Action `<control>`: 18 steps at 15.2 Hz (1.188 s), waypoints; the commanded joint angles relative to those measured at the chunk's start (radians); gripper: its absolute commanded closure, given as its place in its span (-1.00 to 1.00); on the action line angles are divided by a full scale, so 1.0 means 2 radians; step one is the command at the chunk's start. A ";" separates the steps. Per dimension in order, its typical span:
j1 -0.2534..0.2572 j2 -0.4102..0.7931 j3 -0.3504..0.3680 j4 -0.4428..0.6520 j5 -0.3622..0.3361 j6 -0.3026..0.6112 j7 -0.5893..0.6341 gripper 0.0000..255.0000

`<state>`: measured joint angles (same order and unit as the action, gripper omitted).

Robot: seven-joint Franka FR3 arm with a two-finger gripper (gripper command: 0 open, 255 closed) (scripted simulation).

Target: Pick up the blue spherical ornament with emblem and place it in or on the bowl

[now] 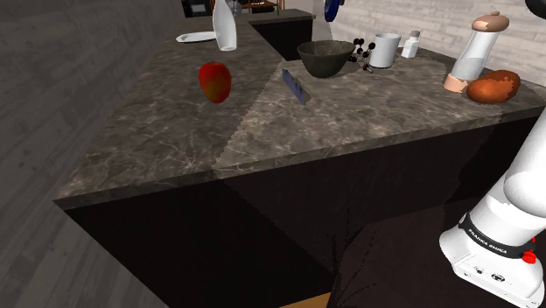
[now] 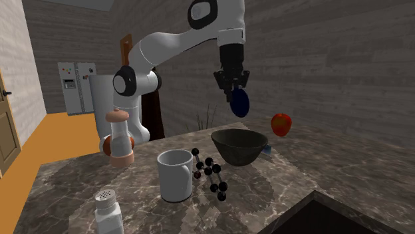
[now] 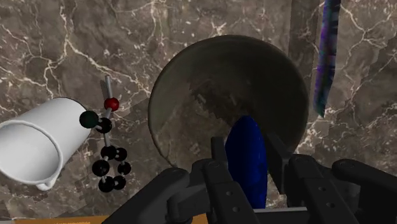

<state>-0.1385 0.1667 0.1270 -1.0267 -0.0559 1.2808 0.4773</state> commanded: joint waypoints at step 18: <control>-0.005 -0.061 -0.002 -0.184 0.010 0.124 0.002 1.00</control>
<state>-0.1491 0.0446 0.1227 -1.3946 -0.0366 1.5286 0.4809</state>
